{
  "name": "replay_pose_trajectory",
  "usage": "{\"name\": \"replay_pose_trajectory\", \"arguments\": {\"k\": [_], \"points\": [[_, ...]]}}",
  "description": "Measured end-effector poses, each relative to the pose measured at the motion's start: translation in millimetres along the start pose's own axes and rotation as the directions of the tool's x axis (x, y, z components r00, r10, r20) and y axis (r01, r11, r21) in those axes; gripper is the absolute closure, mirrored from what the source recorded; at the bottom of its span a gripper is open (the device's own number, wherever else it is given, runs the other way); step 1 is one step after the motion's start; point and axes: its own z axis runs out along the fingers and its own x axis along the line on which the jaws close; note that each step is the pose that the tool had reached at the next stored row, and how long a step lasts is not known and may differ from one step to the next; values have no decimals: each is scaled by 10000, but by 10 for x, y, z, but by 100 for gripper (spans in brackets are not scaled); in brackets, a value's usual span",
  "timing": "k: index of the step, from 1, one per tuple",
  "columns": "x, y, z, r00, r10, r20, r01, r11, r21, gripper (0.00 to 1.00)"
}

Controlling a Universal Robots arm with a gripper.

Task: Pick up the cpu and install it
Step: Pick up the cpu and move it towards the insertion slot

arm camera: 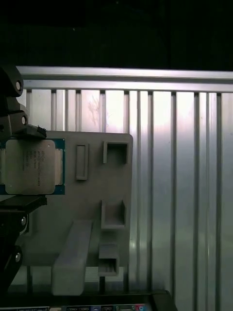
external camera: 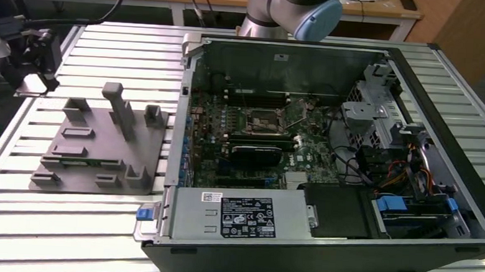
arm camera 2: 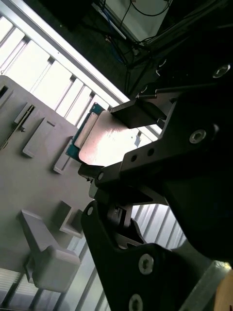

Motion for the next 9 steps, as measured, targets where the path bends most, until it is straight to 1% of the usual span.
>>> {"name": "replay_pose_trajectory", "arguments": {"k": [9], "points": [[-1, 14, -166, 10000, 1, -1, -1, 10000, 1, 46]]}}
